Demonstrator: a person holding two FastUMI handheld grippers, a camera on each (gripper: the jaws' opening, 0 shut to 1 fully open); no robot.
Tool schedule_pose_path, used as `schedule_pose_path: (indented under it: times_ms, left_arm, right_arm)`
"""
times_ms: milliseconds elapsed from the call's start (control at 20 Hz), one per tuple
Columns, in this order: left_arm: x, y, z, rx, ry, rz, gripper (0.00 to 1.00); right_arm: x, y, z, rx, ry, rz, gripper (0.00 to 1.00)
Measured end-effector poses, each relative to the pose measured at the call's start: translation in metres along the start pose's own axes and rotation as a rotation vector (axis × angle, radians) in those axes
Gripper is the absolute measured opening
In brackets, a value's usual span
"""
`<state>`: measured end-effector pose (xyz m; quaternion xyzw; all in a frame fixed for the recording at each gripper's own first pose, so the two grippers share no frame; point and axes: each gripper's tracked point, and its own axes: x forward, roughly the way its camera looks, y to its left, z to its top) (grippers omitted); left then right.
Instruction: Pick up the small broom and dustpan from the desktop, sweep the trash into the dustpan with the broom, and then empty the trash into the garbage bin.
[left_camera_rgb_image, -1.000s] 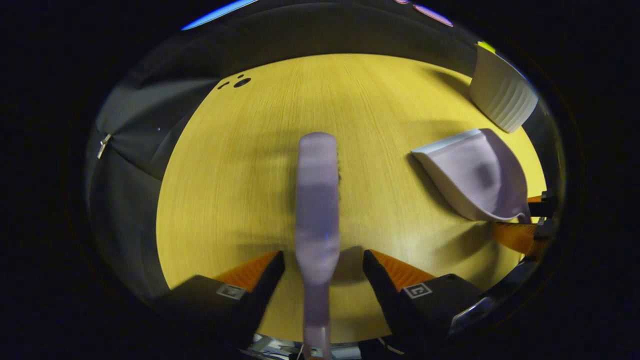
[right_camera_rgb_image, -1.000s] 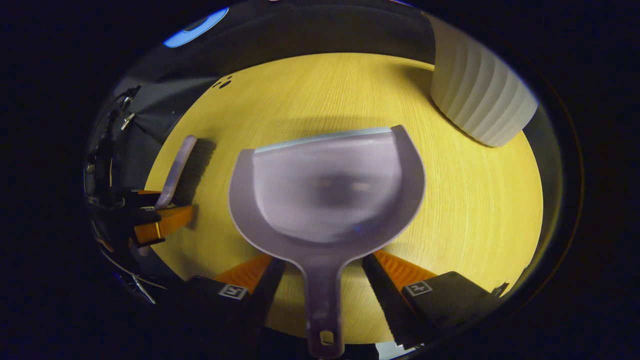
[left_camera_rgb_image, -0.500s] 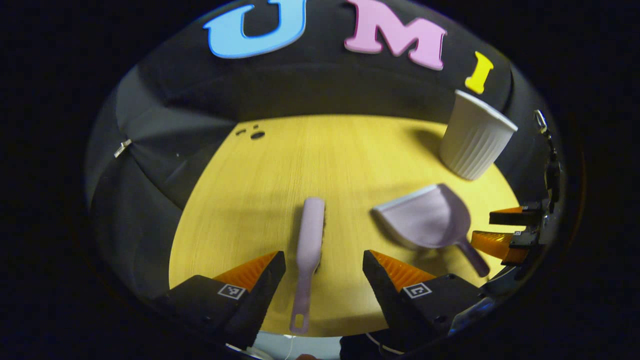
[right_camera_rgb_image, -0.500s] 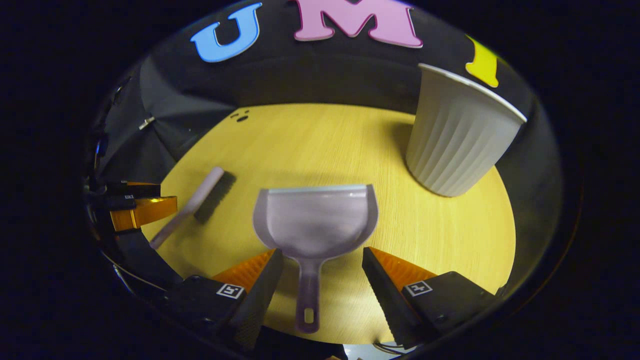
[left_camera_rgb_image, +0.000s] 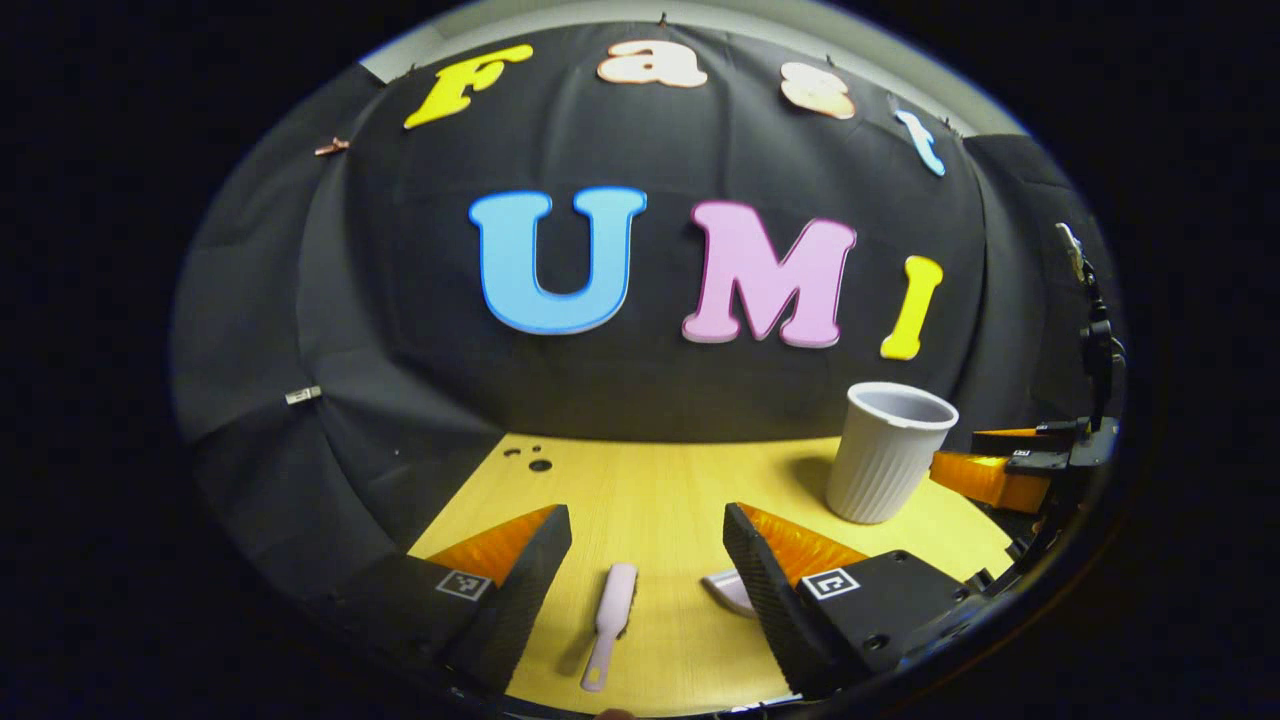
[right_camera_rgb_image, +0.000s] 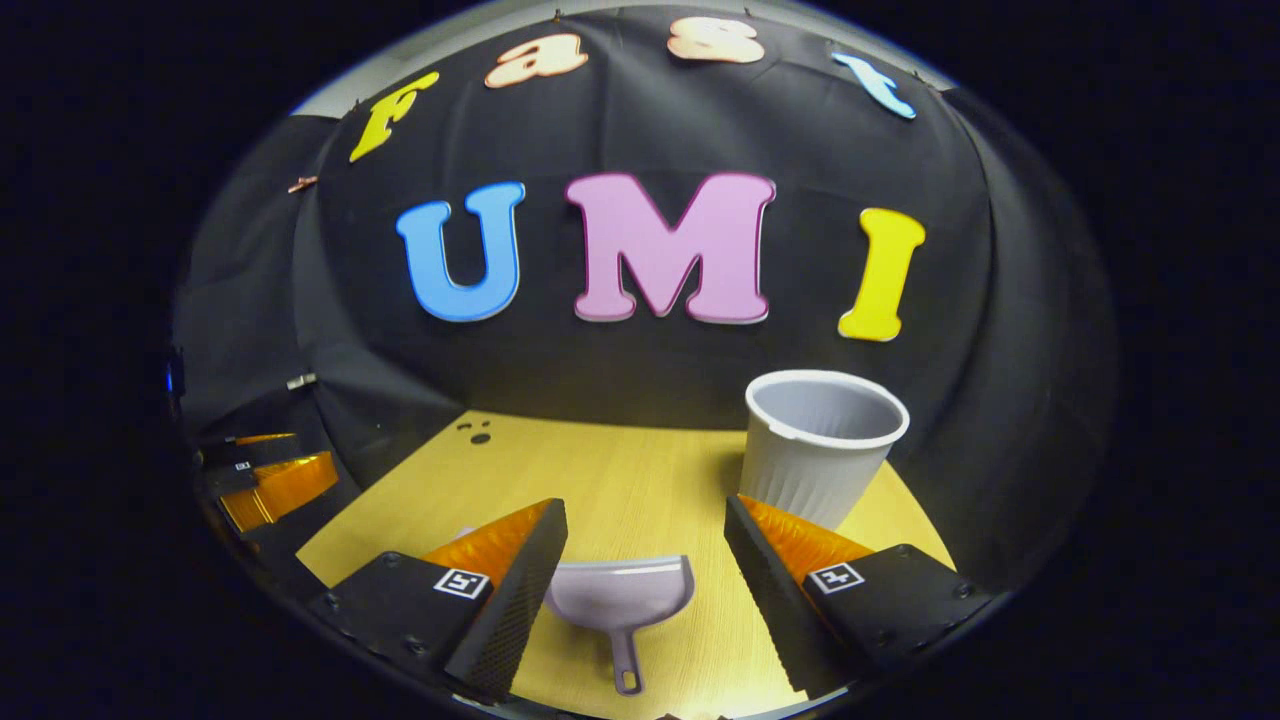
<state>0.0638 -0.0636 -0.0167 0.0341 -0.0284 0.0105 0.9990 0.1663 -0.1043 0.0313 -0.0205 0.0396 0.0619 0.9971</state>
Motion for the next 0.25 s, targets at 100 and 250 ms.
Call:
schedule_pose_path:
  times_ms: [100, 250]
  left_arm:
    - [-0.015, -0.007, 0.009, -0.011, -0.044, -0.03, 0.96]
    - [-0.041, -0.012, 0.015, 0.042, -0.092, -0.054, 0.96]
  right_arm:
    - [-0.03, 0.005, 0.014, 0.003, -0.054, -0.007, 0.99]
    - [-0.054, 0.002, 0.018, -0.036, -0.113, -0.046, 0.99]
